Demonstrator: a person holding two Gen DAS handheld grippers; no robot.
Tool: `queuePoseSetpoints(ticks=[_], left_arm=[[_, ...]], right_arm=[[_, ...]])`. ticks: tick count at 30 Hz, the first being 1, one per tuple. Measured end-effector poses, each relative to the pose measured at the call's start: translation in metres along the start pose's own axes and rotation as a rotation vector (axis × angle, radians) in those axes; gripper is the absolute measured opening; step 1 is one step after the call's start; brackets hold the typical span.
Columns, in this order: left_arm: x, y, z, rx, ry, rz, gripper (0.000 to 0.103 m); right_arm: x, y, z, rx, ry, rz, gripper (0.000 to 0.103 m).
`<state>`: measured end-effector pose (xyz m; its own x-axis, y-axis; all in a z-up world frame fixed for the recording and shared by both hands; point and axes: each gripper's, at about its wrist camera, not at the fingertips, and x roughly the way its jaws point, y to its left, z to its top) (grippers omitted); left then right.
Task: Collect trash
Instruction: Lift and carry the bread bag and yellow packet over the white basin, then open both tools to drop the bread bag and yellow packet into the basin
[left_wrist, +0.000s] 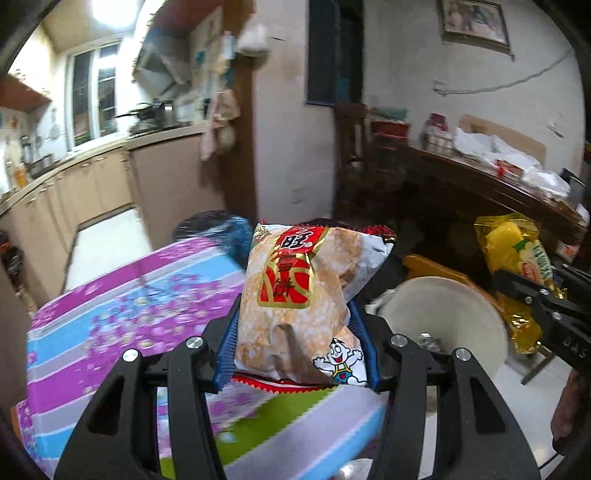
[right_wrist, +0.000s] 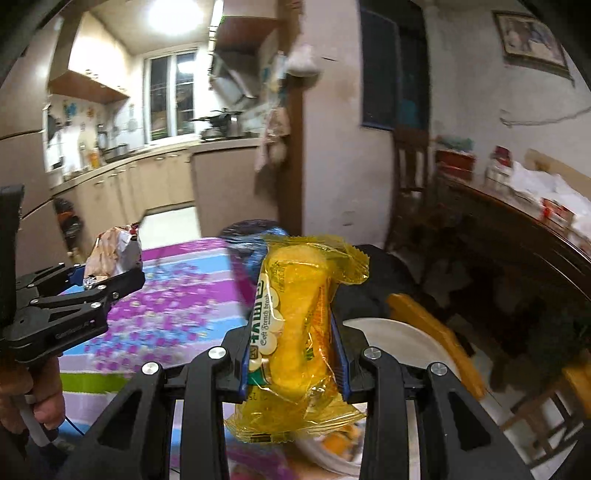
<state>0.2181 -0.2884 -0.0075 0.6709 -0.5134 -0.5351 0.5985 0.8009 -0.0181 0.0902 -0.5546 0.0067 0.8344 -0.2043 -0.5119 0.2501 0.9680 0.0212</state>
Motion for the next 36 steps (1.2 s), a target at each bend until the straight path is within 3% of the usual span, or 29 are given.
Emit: queuePoseSetpoints(ticks=[8, 14, 24, 36], left_arm=[[0.037, -0.071, 0.018, 0.048, 0.072, -0.133, 0.051], [0.082, -0.104, 0.016, 0.040, 0.219, -0.208, 0.051], [0.141, -0.135, -0.005, 0.024, 0.378, -0.230, 0.051], [0.163, -0.142, -0.016, 0.001, 0.433, -0.231, 0.051]], right_arm=[[0.019, -0.100, -0.007, 0.112, 0.115, -0.044, 0.035], [0.066, -0.147, -0.008, 0.172, 0.246, -0.044, 0.035], [0.120, -0.167, -0.038, 0.214, 0.388, -0.032, 0.035], [0.137, -0.173, -0.063, 0.230, 0.418, -0.036, 0.035]])
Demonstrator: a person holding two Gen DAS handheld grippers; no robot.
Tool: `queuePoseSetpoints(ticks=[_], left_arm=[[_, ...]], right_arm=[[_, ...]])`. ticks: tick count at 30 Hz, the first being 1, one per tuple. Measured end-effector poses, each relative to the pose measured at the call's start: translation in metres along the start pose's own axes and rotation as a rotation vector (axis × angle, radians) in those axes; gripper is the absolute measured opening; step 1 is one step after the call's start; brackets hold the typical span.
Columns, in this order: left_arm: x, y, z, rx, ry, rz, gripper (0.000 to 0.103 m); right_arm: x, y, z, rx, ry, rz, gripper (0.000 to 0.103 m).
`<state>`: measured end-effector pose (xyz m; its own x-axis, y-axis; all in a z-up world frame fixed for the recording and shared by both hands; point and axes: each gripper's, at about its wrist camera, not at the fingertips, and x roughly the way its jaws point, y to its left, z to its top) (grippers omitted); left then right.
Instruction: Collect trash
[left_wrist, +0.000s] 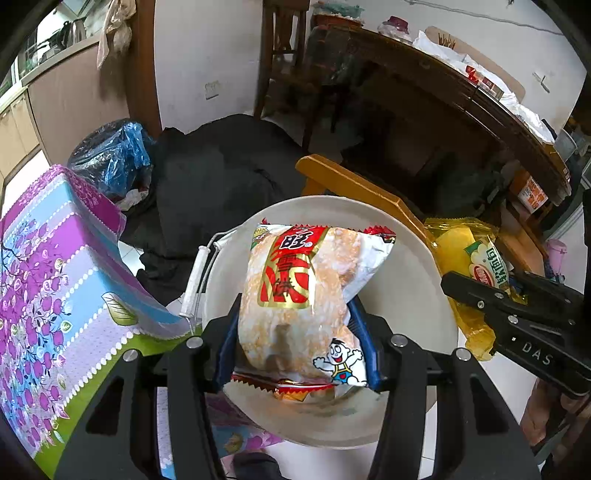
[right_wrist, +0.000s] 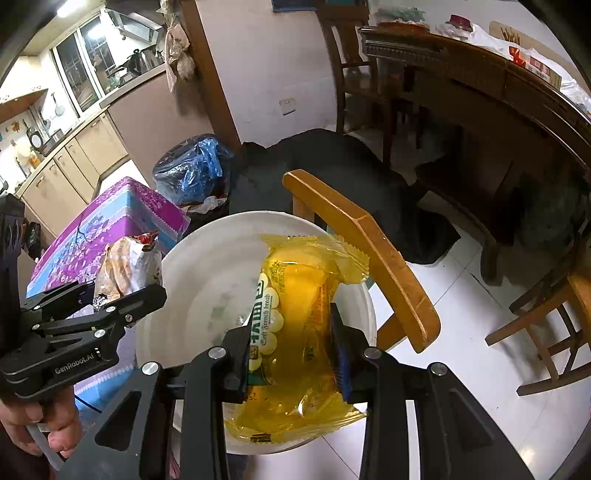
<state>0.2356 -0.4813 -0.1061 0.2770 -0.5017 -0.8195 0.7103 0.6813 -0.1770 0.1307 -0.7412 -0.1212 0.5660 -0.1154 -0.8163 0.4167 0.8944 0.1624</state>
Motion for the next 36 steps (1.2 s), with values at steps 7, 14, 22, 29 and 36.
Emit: queuePoseSetpoints(ticks=[7, 14, 22, 29, 36], left_arm=[[0.004, -0.002, 0.002, -0.004, 0.003, -0.001, 0.051], [0.009, -0.003, 0.002, -0.008, 0.005, 0.002, 0.051], [0.013, -0.001, 0.003, -0.009, 0.010, 0.039, 0.062], [0.011, 0.000, 0.003, -0.002, 0.005, 0.034, 0.065], [0.002, 0.005, 0.002, -0.007, -0.013, 0.046, 0.066]], right_arm=[[0.004, 0.001, -0.003, -0.002, 0.002, 0.002, 0.035], [0.008, 0.001, -0.002, -0.004, 0.006, 0.001, 0.035], [0.010, 0.007, -0.001, -0.033, -0.005, -0.005, 0.056], [0.003, 0.010, -0.001, -0.028, -0.033, -0.008, 0.063], [-0.007, 0.011, -0.007, -0.030, -0.058, 0.001, 0.063]])
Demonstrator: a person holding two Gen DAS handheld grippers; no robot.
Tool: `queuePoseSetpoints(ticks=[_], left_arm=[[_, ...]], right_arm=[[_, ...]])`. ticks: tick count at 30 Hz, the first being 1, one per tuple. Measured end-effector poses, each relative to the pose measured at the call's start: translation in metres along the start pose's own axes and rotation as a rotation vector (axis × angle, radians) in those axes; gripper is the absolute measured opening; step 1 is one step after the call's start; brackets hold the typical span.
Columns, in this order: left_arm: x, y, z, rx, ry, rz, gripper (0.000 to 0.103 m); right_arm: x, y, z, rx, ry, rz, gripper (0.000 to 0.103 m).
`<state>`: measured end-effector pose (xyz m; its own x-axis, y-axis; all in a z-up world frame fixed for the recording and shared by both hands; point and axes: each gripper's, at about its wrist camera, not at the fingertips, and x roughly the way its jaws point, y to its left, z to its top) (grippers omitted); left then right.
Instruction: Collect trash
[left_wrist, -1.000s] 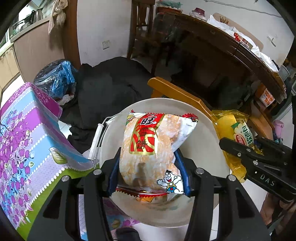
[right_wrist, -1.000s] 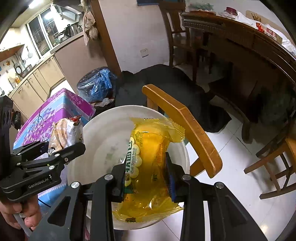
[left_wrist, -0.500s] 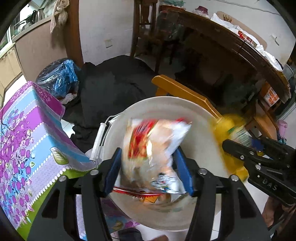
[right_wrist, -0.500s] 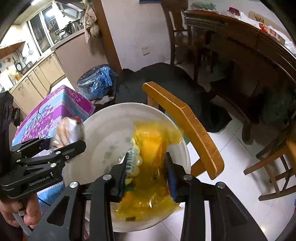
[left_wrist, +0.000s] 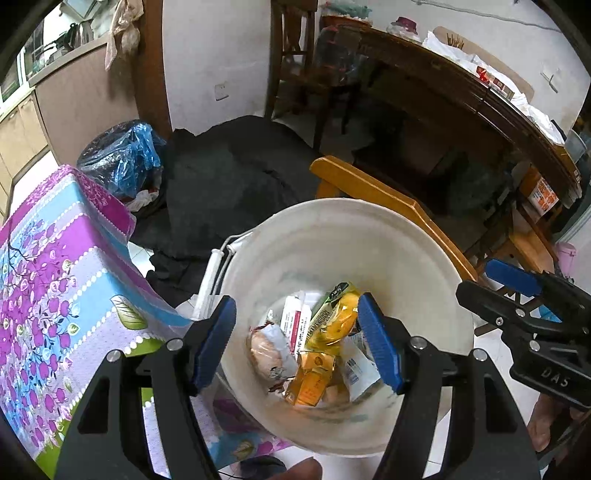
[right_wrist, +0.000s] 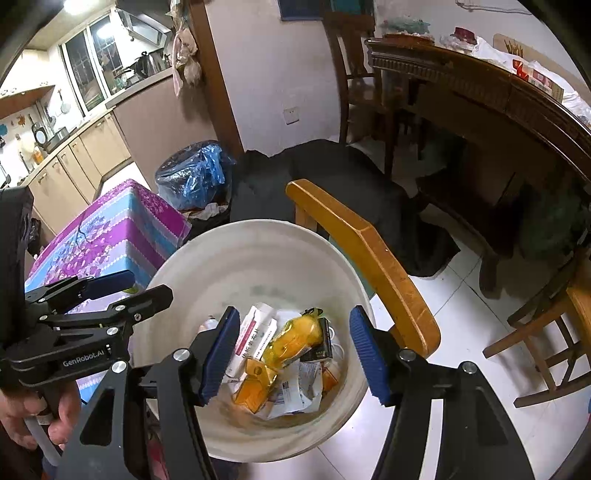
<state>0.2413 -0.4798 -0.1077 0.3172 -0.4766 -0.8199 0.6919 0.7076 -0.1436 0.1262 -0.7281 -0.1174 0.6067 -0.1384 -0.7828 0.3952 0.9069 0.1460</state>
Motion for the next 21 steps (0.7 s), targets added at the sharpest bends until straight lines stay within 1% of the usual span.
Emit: queuePoseSetpoints(ticks=[2, 7, 15, 17, 18, 19, 20, 21], left_arm=[[-0.006, 0.002, -0.001, 0.000, -0.014, 0.008, 0.067], [-0.016, 0.003, -0.002, -0.003, -0.025, -0.002, 0.068], [-0.026, 0.005, -0.005, 0.002, -0.041, 0.004, 0.071], [-0.029, 0.007, -0.007, 0.000, -0.051, 0.011, 0.072], [-0.033, 0.008, -0.010, -0.001, -0.065, 0.016, 0.075], [-0.037, 0.009, -0.012, -0.002, -0.079, 0.017, 0.079], [-0.042, 0.010, -0.015, -0.001, -0.097, 0.015, 0.081], [-0.048, 0.011, -0.018, 0.000, -0.118, 0.011, 0.086]], right_arm=[[-0.005, 0.003, -0.001, -0.003, -0.010, 0.002, 0.063], [-0.017, 0.015, -0.006, -0.029, -0.017, -0.007, 0.063], [-0.029, 0.016, -0.006, -0.027, -0.030, -0.013, 0.064], [-0.038, 0.017, -0.009, -0.032, -0.066, -0.021, 0.065], [-0.044, 0.020, -0.011, -0.038, -0.090, -0.028, 0.065], [-0.052, 0.021, -0.014, -0.044, -0.119, -0.034, 0.069], [-0.061, 0.024, -0.018, -0.049, -0.153, -0.045, 0.075], [-0.075, 0.029, -0.025, -0.054, -0.201, -0.061, 0.077]])
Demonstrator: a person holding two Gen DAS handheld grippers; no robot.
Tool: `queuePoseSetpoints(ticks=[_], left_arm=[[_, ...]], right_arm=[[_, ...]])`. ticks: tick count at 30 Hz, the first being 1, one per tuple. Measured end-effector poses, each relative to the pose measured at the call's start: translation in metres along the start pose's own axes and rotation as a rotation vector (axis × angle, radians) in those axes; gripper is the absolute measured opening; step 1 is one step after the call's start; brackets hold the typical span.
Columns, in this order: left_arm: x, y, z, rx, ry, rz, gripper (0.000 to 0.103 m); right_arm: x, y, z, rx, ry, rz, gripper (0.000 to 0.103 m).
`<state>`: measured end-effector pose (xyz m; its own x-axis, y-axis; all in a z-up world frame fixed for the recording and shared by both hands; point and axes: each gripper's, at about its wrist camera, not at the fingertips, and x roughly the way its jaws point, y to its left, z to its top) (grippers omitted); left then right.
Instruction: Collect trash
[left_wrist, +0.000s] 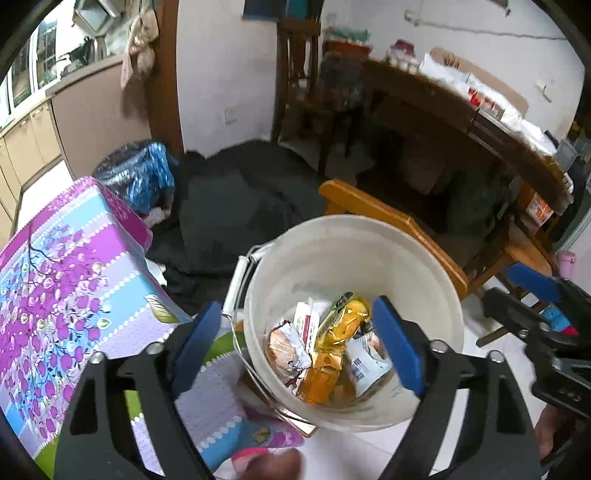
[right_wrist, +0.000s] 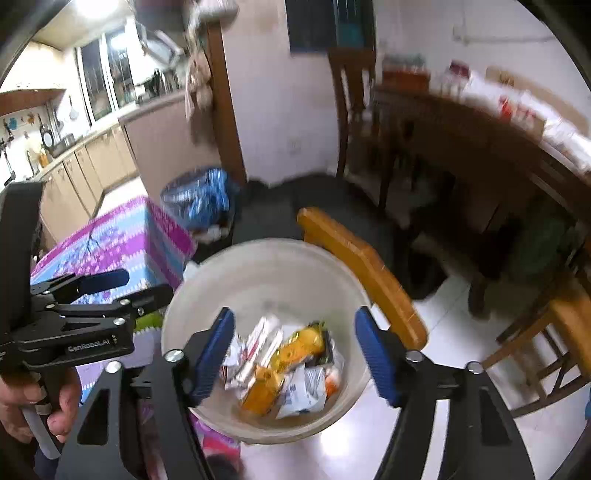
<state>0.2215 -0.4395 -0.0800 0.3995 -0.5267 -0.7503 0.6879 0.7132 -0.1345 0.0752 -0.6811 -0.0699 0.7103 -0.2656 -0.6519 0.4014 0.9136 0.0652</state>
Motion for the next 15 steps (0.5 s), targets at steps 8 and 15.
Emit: queuePoseSetpoints(ticks=[8, 15], left_arm=[[-0.092, 0.018, -0.036, 0.022, -0.280, 0.071, 0.097], [-0.176, 0.040, -0.079, -0.012, -0.465, 0.074, 0.097]], right_arm=[[-0.107, 0.046, -0.044, -0.019, -0.270, -0.081, 0.098], [-0.183, 0.081, -0.100, 0.018, -0.387, -0.101, 0.098]])
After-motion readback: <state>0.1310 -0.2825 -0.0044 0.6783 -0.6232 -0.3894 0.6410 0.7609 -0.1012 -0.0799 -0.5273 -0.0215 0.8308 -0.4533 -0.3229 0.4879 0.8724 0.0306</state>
